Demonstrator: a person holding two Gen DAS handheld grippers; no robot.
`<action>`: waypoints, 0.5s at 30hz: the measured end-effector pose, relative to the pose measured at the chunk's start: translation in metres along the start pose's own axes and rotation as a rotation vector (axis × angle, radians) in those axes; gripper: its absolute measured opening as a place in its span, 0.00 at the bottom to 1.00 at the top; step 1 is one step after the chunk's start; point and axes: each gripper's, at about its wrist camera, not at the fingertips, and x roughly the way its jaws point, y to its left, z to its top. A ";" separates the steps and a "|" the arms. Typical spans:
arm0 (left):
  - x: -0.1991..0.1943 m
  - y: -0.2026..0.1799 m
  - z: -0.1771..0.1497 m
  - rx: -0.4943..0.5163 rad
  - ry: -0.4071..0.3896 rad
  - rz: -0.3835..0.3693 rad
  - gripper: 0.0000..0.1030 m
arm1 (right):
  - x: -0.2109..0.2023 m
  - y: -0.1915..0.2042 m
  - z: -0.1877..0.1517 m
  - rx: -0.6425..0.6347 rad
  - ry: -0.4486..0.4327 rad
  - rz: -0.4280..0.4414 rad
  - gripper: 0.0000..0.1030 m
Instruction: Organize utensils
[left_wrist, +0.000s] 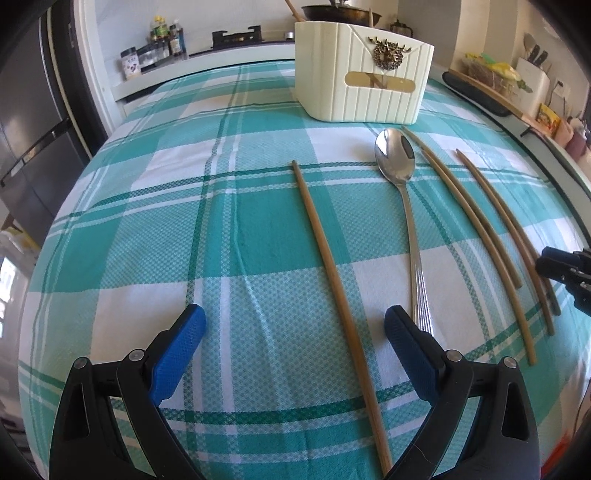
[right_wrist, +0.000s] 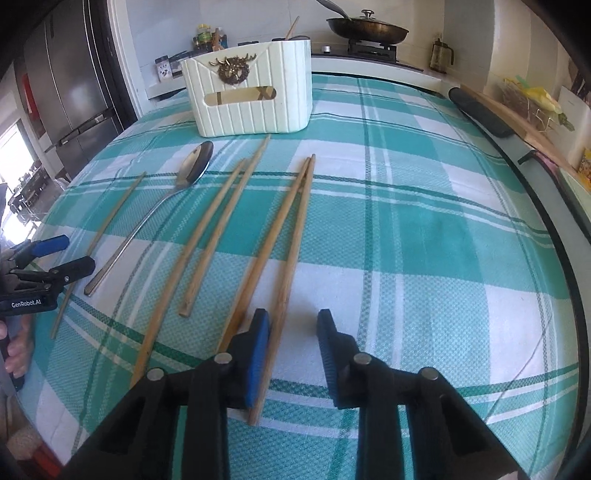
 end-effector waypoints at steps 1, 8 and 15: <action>0.000 -0.001 0.000 0.001 0.000 0.005 0.96 | 0.000 0.001 0.000 -0.008 0.001 -0.007 0.25; 0.001 0.005 0.000 -0.037 0.006 0.043 0.98 | 0.003 -0.011 0.002 0.004 -0.037 -0.097 0.09; 0.002 0.014 0.000 -0.076 0.018 0.062 0.99 | -0.010 -0.071 -0.013 0.145 -0.026 -0.253 0.07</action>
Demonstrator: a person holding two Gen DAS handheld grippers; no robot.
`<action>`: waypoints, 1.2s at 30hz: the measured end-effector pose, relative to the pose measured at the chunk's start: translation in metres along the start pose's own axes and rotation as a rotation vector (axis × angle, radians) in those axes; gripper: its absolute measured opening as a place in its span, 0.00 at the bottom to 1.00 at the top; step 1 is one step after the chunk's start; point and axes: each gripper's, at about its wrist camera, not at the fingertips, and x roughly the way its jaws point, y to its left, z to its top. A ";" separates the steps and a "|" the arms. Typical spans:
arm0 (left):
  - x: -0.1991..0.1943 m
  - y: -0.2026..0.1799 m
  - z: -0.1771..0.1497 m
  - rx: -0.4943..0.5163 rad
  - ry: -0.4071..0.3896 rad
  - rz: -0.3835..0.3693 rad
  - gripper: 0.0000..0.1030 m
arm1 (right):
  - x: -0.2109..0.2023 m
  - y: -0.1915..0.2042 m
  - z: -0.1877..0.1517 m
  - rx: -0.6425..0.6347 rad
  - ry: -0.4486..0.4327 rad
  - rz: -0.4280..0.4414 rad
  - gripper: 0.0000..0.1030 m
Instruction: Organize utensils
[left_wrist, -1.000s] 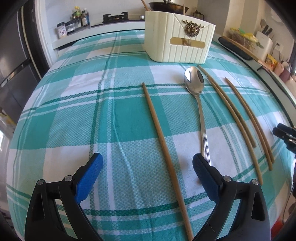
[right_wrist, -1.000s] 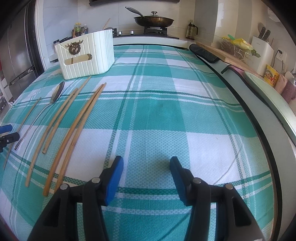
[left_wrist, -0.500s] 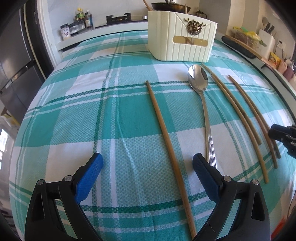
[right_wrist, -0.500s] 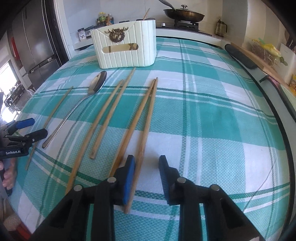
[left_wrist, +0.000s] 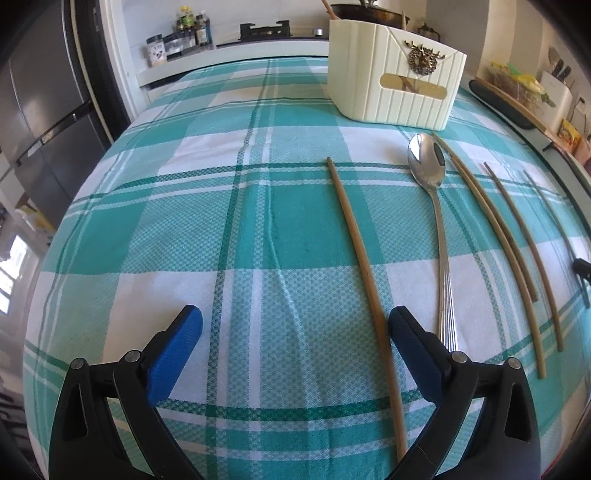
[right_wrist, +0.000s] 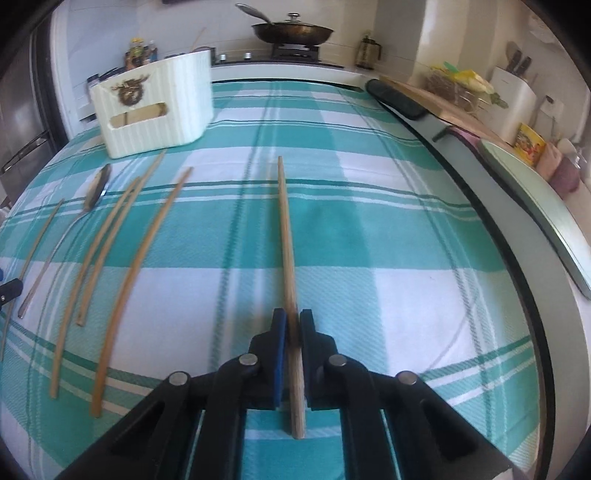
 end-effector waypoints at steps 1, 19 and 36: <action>0.000 0.001 0.000 -0.003 0.002 0.003 0.99 | -0.001 -0.009 -0.002 0.013 0.003 -0.025 0.07; 0.002 0.011 0.001 0.035 0.010 -0.018 1.00 | 0.006 -0.039 -0.003 0.028 -0.022 0.052 0.45; 0.002 0.012 -0.002 0.011 -0.017 -0.012 1.00 | 0.006 -0.039 -0.004 0.028 -0.028 0.050 0.45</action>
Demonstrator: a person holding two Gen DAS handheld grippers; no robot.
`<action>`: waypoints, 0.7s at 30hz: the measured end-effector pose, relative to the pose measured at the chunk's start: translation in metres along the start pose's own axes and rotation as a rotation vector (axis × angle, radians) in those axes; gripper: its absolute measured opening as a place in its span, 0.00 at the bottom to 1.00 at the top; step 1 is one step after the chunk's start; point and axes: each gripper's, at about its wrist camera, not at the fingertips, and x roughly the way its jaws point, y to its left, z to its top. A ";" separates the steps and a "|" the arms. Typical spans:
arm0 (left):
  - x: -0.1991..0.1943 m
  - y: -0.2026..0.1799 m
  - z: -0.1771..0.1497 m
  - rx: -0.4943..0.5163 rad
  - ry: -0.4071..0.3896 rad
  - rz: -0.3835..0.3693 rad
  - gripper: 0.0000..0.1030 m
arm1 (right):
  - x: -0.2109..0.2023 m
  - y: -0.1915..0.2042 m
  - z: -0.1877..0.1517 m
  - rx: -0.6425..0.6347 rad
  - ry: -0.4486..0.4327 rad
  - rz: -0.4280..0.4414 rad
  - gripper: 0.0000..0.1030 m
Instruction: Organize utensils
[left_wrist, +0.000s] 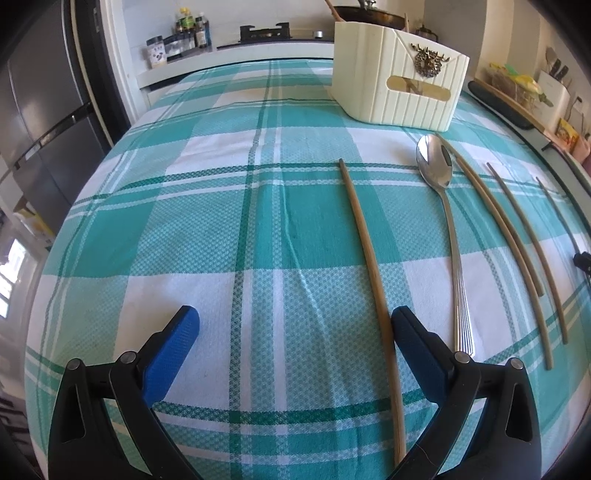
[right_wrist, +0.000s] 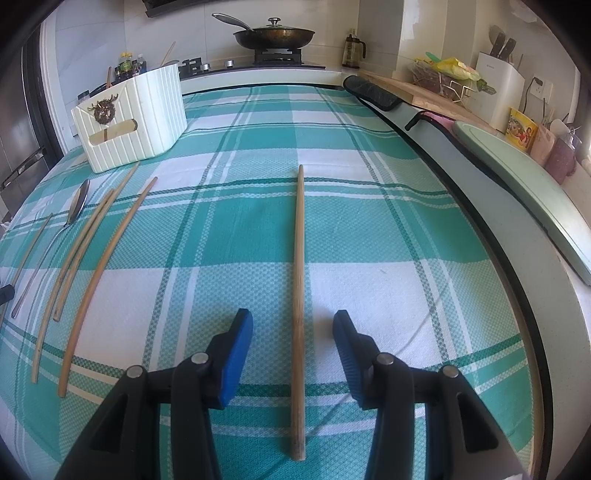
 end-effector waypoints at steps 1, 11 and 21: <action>0.000 0.000 0.000 0.000 -0.002 0.002 1.00 | 0.000 0.000 0.000 0.001 -0.001 -0.001 0.45; 0.001 0.001 -0.001 -0.007 -0.001 -0.002 1.00 | 0.000 0.001 -0.001 0.011 -0.006 -0.011 0.45; 0.010 0.002 0.017 0.165 0.150 -0.106 1.00 | 0.002 -0.008 0.010 -0.069 0.113 0.080 0.45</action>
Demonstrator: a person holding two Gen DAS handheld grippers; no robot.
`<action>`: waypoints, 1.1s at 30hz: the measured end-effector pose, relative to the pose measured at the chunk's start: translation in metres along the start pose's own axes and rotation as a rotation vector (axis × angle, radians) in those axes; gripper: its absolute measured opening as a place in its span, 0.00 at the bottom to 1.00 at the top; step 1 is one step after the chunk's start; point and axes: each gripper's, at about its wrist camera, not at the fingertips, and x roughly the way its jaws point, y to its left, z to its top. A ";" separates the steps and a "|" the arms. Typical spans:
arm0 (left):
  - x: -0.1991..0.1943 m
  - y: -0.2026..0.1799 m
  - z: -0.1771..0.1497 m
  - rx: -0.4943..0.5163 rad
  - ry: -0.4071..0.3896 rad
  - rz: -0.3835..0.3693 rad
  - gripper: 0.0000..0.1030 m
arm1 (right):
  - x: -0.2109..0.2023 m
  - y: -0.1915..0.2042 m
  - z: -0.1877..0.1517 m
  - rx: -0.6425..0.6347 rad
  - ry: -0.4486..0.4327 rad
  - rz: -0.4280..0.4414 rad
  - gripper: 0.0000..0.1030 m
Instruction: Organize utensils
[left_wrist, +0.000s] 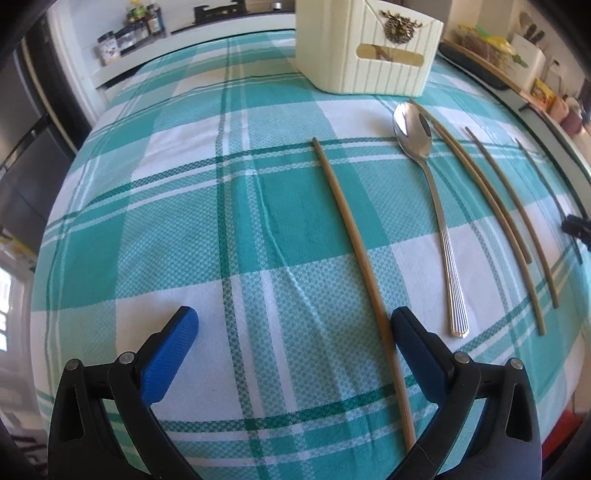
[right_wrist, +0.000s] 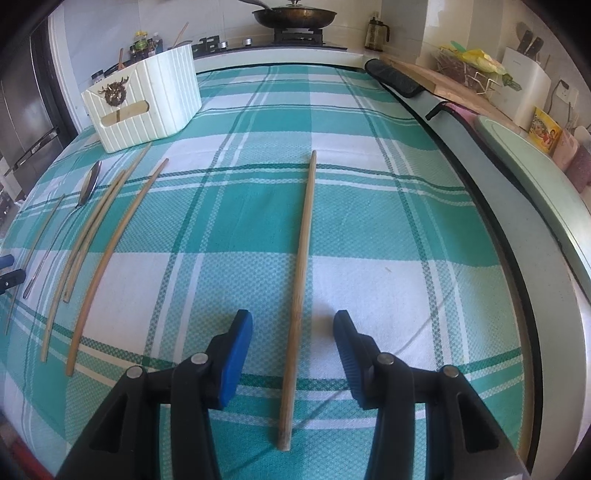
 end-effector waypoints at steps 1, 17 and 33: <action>0.001 0.002 0.003 0.020 0.018 -0.011 1.00 | 0.000 -0.001 0.001 -0.013 0.017 0.011 0.45; 0.033 -0.006 0.087 0.060 0.123 -0.016 0.71 | 0.055 -0.009 0.095 -0.057 0.107 0.062 0.47; -0.014 0.012 0.098 -0.058 -0.052 -0.114 0.04 | 0.039 -0.019 0.142 0.093 -0.029 0.114 0.05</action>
